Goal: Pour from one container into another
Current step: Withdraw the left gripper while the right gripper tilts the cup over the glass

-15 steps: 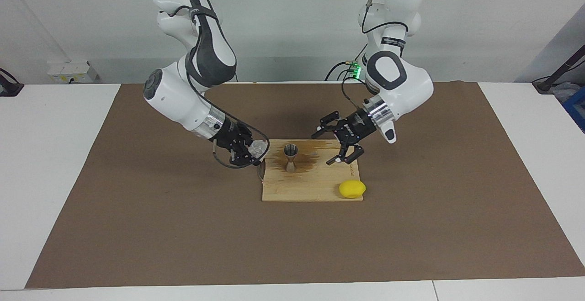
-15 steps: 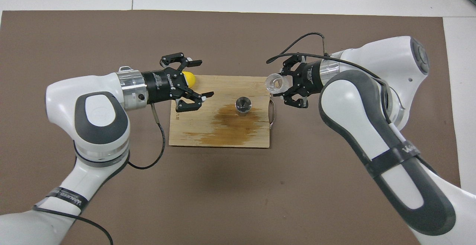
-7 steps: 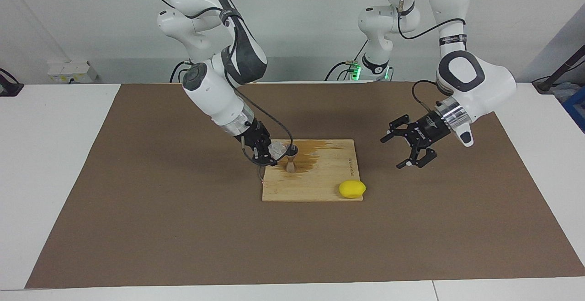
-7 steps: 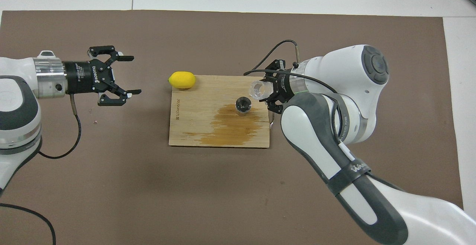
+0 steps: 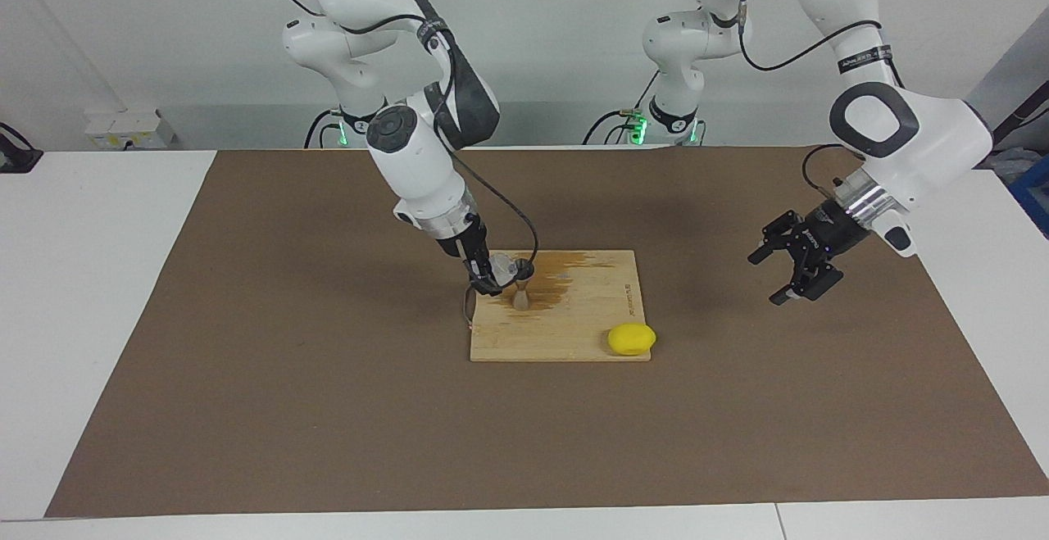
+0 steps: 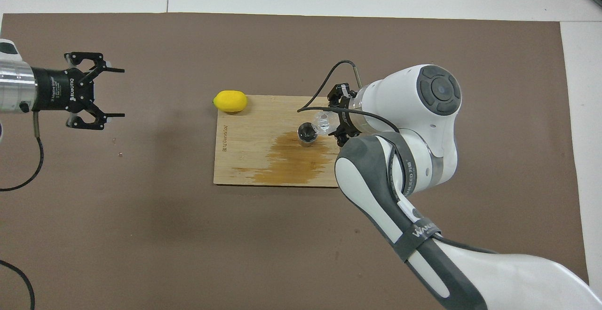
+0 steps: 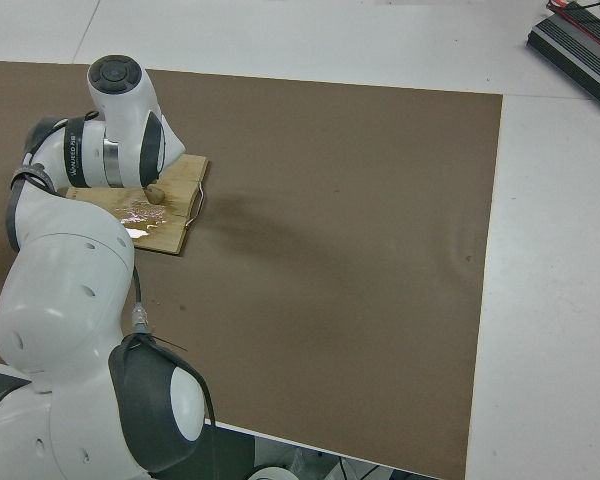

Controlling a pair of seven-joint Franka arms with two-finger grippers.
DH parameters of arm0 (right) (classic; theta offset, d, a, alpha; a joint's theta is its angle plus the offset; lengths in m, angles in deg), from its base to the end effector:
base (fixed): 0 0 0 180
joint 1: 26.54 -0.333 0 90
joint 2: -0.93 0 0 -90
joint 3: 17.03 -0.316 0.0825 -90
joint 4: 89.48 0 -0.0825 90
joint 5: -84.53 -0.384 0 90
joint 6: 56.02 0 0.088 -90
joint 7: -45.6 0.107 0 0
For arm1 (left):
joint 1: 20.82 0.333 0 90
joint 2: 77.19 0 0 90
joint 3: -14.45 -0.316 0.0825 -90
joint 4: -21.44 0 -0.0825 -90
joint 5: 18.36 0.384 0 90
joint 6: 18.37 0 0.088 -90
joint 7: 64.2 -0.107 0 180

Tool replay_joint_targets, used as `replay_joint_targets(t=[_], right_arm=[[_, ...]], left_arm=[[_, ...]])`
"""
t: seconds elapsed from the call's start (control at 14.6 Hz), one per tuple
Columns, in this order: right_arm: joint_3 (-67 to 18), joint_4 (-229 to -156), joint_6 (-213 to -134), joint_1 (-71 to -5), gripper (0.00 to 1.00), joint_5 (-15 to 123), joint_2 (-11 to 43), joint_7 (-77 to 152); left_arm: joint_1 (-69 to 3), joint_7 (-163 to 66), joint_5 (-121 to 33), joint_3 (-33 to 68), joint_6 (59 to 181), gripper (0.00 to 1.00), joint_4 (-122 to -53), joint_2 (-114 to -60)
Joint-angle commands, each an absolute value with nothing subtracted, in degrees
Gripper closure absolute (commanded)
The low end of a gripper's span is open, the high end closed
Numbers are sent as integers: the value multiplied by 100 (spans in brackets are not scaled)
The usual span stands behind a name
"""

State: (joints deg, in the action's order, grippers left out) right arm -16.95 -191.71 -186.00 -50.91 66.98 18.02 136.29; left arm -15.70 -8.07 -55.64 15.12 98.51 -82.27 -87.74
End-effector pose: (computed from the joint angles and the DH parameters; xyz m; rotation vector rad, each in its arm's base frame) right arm 0.5927 0.2760 0.4068 -2.2358 1.7616 0.1623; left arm 0.6211 0.0149 0.4536 2.0162 1.6086 -0.2876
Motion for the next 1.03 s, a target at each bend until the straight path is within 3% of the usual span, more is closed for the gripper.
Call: replay_joint_targets(t=[0.0,0.34,0.96], right_arm=[[-1686,-19152,-18654,-5168,70,7177,1807,13788],[-1685,-19117,-18636,-5326,70,7810,1807,13937],[-1668,-19064,-18592,-5546,70,8575,1790,14105]], left_arm=[[-1484,-1145,-4984,1594,9457,0,-7544,-9116],[-1555,-2972,-3641,1856,9237,0,-7146,-9134],[-1581,-6700,-2108,1875,8386,0,-7015,-8467]])
